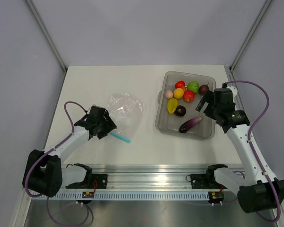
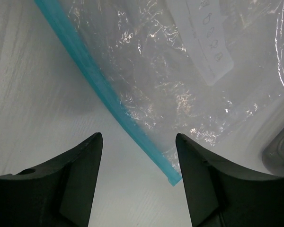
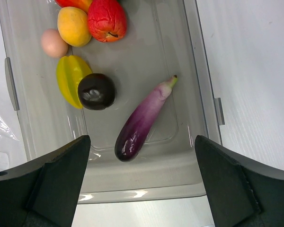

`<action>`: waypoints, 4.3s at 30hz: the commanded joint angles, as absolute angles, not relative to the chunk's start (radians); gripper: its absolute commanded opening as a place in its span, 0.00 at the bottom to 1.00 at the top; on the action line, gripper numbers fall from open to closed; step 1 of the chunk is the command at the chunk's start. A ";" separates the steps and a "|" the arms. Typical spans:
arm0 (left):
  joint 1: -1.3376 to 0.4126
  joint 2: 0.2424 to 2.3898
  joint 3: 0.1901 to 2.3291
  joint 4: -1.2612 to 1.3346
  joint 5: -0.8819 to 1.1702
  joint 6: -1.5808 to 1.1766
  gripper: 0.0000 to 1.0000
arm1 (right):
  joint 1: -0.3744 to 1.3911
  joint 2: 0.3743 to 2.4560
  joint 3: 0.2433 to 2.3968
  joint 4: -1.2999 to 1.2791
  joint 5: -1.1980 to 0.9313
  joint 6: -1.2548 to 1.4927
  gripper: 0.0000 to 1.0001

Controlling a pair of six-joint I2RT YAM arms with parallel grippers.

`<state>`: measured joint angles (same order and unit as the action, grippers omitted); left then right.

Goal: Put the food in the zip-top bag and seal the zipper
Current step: Pick up the zipper food storage bag at the center of the board, then open the zipper of the food storage bag.

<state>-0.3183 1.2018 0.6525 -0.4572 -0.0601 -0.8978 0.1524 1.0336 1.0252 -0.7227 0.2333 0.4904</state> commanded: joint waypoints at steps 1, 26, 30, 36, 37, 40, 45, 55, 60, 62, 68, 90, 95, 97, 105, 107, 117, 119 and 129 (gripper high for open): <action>-0.308 1.193 0.605 -0.335 -0.072 -0.959 0.67 | 0.153 1.011 1.031 -0.701 0.212 0.485 1.00; -0.279 1.299 0.517 -0.052 -0.006 -0.900 0.16 | 0.155 1.025 1.040 -0.707 0.095 0.457 0.99; -0.279 1.319 0.541 -0.069 -0.006 -0.867 0.00 | 0.213 1.048 1.065 -0.722 0.084 0.399 0.99; -0.279 1.309 0.601 -0.152 0.029 -0.798 0.00 | 0.489 1.123 1.126 -0.721 0.198 0.342 0.99; -0.279 1.293 0.624 -0.169 0.035 -0.787 0.00 | 0.585 1.143 1.153 -0.724 0.262 0.341 0.99; -0.279 1.246 0.667 -0.262 0.066 -0.756 0.00 | 0.727 1.245 1.229 -0.724 0.381 0.348 0.99; -0.279 1.183 0.739 -0.359 0.155 -0.749 0.00 | 0.962 1.448 1.357 -0.647 0.440 0.350 1.00; -0.281 1.118 0.752 -0.385 0.270 -0.804 0.00 | 1.149 1.689 1.414 -0.399 0.423 0.318 0.95; -0.281 1.089 0.770 -0.417 0.278 -0.799 0.00 | 1.175 1.775 1.449 -0.368 0.437 0.296 0.92; -0.281 1.083 0.782 -0.428 0.281 -0.799 0.00 | 1.184 1.801 1.462 -0.367 0.426 0.293 0.90; -0.281 1.066 0.776 -0.419 0.310 -0.822 0.00 | 1.207 1.841 1.488 -0.365 0.465 0.330 0.89; -0.172 0.993 1.024 -0.609 0.405 -0.551 0.92 | 1.147 1.746 1.474 -0.360 0.451 0.546 0.00; -0.160 0.963 1.045 -0.655 0.390 -0.540 0.75 | 1.127 1.720 1.491 -0.351 0.422 0.580 0.00; -0.153 0.953 0.973 -0.615 0.385 -0.584 0.64 | 1.126 1.713 1.494 -0.356 0.422 0.591 0.00; -0.144 0.968 0.770 -0.391 0.497 -0.719 0.71 | 1.126 1.686 1.480 -0.359 0.414 0.600 0.00; -0.144 0.979 0.750 -0.361 0.489 -0.724 0.66 | 1.126 1.680 1.474 -0.354 0.413 0.606 0.00; -0.144 1.095 0.758 -0.304 0.430 -0.701 0.20 | 1.123 1.672 1.473 -0.360 0.391 0.609 0.00; -0.141 1.132 0.813 -0.377 0.385 -0.667 0.03 | 1.123 1.661 1.459 -0.361 0.388 0.614 0.00; -0.140 1.233 1.418 -0.860 0.077 -0.379 0.00 | 1.104 1.724 1.678 -0.385 0.236 0.647 0.00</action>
